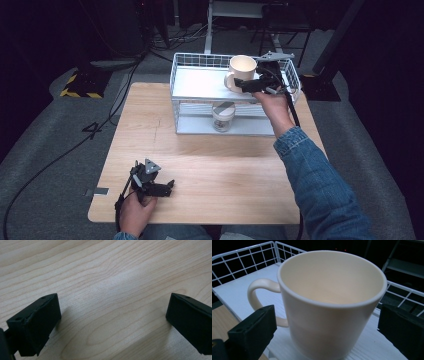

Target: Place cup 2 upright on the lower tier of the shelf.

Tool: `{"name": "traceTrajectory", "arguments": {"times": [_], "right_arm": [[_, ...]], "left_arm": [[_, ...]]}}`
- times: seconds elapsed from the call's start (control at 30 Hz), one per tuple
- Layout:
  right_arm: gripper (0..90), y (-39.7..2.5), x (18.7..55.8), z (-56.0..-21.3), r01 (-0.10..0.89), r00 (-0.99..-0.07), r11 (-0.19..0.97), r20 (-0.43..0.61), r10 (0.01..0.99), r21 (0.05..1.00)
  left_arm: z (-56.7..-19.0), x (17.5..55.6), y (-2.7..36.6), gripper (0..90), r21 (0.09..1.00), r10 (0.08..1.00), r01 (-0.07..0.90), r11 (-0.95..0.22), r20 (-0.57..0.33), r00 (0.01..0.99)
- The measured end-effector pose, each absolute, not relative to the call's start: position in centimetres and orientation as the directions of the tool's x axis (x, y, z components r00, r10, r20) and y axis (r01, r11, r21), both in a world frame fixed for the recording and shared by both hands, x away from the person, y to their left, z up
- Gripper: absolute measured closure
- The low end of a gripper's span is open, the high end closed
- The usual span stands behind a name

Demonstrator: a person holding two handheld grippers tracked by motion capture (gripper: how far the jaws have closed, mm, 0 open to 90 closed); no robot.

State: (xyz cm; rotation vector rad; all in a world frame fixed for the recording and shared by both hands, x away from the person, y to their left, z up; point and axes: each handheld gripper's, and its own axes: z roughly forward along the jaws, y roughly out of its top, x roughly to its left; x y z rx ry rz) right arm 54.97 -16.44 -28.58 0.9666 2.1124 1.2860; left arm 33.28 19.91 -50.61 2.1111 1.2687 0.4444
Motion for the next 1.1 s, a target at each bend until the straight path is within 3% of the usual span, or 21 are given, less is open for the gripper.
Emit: {"name": "traceTrajectory", "arguments": {"times": [0.5,1.1], "right_arm": [[2.8,-19.6,50.0,-26.7,0.272,-0.697,0.27,-0.004,0.717,0.924],[3.7,-23.7,45.2,-27.4,0.255,-0.722,0.307,-0.03,0.691,0.917]], "left_arm": [[-50.6,33.3,19.9,0.3,0.666,0.877,0.664,-0.34,-0.032,0.48],[-50.6,33.8,20.1,0.3,0.667,0.873,0.661,-0.345,-0.031,0.487]]}}
